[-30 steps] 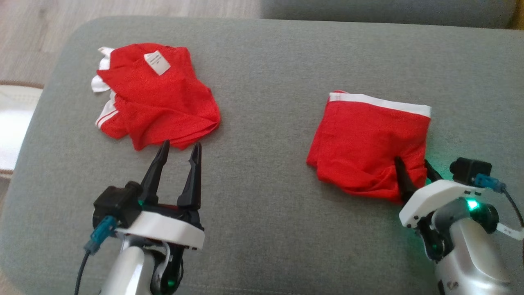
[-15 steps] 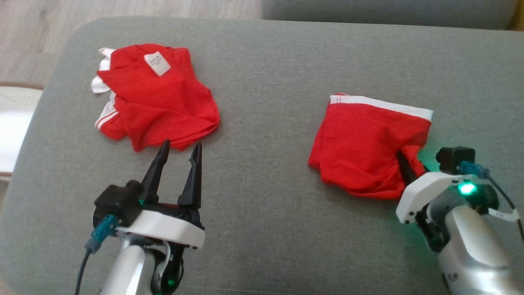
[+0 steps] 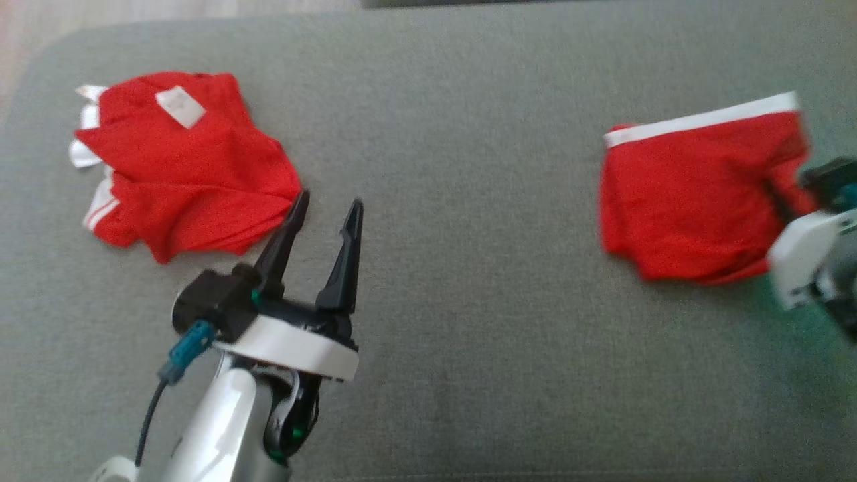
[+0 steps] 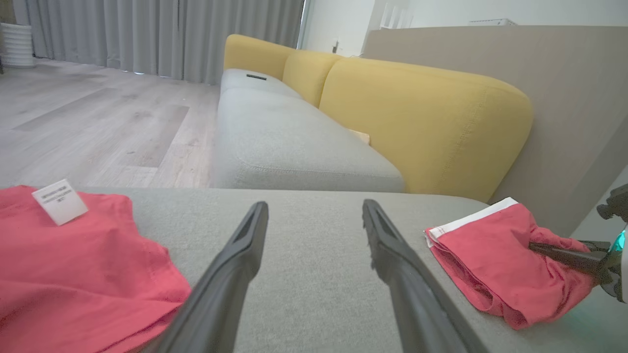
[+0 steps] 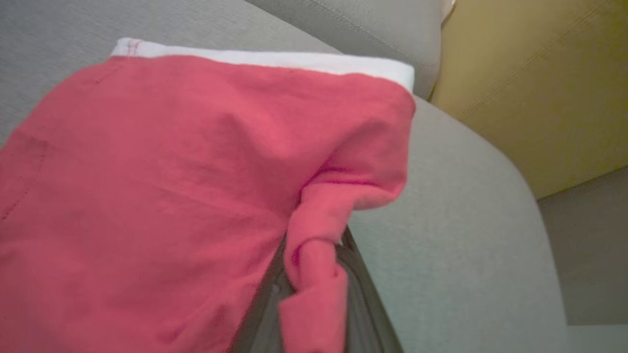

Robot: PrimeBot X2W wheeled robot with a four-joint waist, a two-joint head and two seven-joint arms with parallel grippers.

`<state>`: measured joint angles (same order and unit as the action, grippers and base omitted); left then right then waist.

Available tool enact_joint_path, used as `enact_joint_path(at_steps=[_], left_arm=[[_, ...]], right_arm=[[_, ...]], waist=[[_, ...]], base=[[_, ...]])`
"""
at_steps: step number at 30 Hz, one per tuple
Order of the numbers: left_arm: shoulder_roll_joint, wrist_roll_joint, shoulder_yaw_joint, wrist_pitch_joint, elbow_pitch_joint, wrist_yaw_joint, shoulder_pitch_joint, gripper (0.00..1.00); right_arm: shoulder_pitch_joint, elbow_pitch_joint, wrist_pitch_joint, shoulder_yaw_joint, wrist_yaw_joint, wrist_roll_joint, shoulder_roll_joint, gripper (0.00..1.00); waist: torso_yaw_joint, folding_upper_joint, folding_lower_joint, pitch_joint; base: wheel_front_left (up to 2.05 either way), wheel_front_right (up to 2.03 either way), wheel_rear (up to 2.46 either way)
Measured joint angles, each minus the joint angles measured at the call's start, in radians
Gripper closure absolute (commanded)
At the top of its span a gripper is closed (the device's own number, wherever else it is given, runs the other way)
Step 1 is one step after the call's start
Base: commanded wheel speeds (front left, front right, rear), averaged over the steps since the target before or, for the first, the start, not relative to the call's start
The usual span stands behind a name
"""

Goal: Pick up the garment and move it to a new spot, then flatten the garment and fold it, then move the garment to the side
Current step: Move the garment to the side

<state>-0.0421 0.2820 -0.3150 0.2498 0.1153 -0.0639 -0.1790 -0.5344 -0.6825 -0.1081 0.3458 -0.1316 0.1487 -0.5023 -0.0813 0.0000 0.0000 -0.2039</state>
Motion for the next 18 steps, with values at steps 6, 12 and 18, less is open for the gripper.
enact_joint_path(at_steps=[6,12,18], left_arm=[[0.000,-0.002,-0.029,0.003,-0.017,-0.007,-0.065,0.00],[0.000,-0.002,-0.034,0.007,-0.029,-0.008,-0.106,0.00],[0.000,-0.002,-0.035,0.007,-0.030,-0.016,-0.117,0.00]], right_arm=[[-0.088,-0.029,-0.014,0.030,0.000,0.003,-0.174,1.00],[-0.137,-0.112,-0.005,-0.039,0.000,-0.006,-0.254,1.00],[-0.161,-0.166,0.029,-0.096,0.000,0.002,-0.259,0.96]], waist=[[0.028,0.0000,0.0001,-0.085],[0.031,0.0000,0.0001,-0.150],[0.022,0.0000,0.0002,-0.178]], base=[[0.00,0.00,0.00],[0.00,0.00,0.00],[0.00,0.00,0.00]])
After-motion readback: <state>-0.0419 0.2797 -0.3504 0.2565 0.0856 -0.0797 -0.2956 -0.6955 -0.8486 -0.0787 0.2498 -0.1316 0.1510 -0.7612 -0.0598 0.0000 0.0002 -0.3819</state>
